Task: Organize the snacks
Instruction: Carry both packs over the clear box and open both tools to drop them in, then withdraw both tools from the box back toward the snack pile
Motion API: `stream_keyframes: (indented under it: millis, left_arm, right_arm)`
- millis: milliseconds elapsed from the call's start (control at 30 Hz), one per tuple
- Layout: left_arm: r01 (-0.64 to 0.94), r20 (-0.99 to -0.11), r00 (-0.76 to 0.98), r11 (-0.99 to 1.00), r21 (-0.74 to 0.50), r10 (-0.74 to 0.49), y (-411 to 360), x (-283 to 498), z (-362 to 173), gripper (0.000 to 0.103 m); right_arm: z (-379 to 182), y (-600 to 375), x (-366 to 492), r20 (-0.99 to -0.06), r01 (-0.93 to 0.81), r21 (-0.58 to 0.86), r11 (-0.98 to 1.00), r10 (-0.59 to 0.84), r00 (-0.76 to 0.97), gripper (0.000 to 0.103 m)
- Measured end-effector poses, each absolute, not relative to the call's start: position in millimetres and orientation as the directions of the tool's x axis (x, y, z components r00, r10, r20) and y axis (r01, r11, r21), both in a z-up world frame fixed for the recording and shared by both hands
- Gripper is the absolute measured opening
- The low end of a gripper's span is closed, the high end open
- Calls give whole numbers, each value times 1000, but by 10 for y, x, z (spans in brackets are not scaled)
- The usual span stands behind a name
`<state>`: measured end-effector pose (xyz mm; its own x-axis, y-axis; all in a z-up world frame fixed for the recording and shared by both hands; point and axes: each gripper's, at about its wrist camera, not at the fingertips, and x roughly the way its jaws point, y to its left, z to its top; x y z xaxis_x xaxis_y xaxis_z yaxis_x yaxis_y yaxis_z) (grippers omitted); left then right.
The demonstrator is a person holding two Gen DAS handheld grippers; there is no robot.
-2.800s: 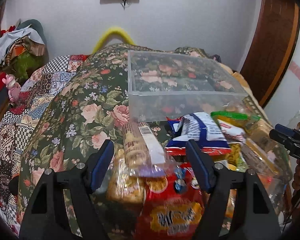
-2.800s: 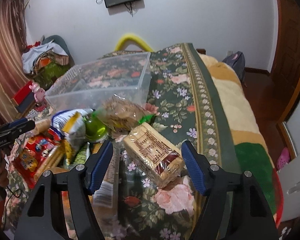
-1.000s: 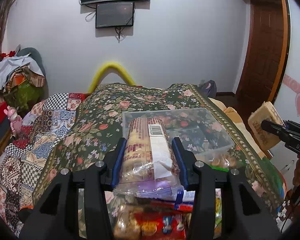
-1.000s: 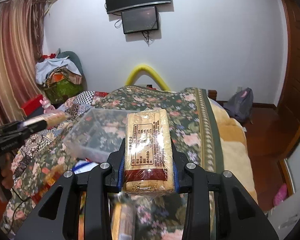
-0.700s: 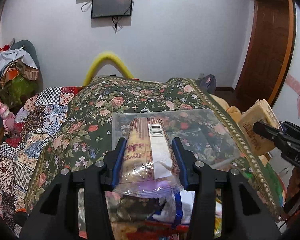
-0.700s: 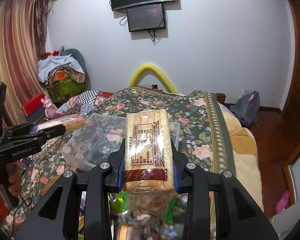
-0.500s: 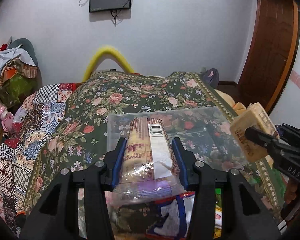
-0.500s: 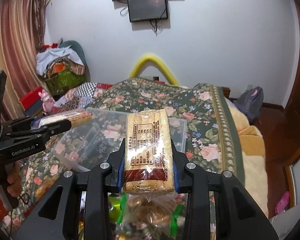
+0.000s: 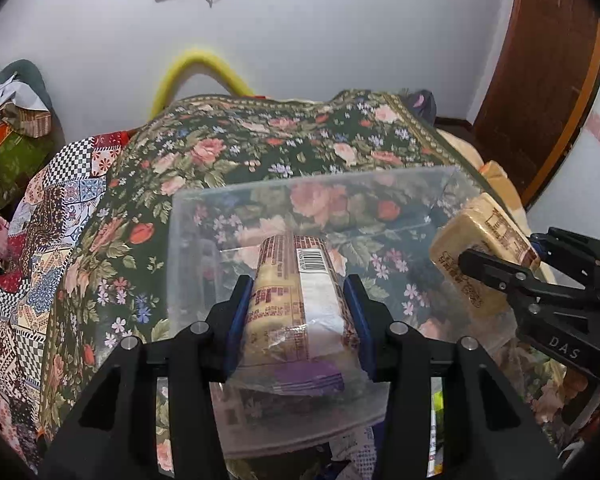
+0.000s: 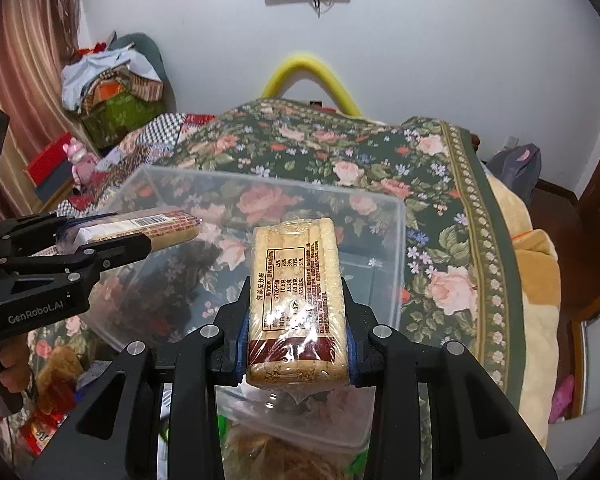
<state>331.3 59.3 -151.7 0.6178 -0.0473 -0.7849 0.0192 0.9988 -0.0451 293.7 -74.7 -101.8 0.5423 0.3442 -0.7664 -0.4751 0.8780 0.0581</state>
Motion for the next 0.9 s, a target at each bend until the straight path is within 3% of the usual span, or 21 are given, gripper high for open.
stream_keyframes:
  millis: [267, 633, 900]
  left_arm:
    - [41, -801, 596, 998, -38, -55, 540, 3305, -1567, 47]
    - [31, -724, 688, 999, -36, -47, 594, 2805, -968, 48]
    - [36, -679, 733, 999, -28, -46, 606, 2200, -726, 63]
  right_arm:
    - [-1085, -769, 2950, -790, -475, 85, 876, 350, 503, 35]
    - [-648, -874, 2614, -724, -489, 63, 870, 377, 577, 36]
    - [-364, -1060, 2163, -671, -495, 74, 866, 410, 618, 43]
